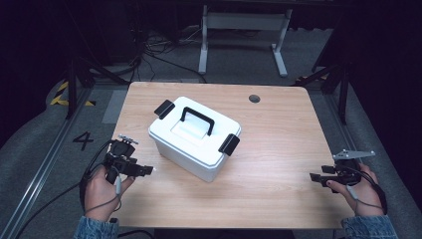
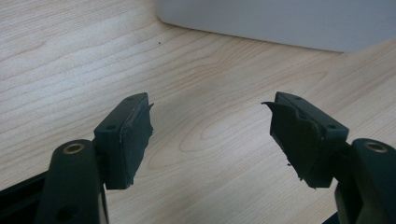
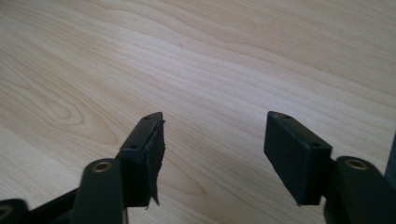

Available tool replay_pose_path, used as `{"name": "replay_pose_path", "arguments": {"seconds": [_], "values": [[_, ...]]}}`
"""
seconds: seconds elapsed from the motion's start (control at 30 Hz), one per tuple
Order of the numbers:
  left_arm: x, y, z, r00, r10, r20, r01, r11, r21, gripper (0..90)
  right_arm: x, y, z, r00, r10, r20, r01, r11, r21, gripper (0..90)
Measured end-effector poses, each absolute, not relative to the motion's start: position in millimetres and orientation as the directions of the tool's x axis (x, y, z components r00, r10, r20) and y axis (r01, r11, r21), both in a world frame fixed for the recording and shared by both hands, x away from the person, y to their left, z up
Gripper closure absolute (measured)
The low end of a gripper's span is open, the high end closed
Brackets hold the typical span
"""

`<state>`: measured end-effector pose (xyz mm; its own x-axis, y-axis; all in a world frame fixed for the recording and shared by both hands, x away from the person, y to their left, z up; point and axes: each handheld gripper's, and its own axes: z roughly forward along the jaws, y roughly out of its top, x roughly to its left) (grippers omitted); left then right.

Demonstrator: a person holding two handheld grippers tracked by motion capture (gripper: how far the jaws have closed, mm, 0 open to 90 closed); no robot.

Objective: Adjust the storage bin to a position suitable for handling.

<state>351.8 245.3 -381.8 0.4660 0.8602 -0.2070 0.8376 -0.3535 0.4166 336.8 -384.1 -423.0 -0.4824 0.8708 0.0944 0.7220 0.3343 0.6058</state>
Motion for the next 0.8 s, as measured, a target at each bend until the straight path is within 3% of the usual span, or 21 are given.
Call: {"name": "replay_pose_path", "arguments": {"seconds": [0.2,0.8], "values": [[349.7,245.6,-383.1,0.467,0.862,-0.198,0.835,-0.356,0.419,29.7,341.0,-378.5,-420.1,-0.523,0.845,0.11,0.691,0.346,0.635,51.9],[353.1,244.8,-386.1,0.472,0.859,-0.197,0.836,-0.366,0.408,28.5,341.5,-370.1,-417.4,-0.538,0.839,0.079,0.661,0.362,0.657,48.7]]}}
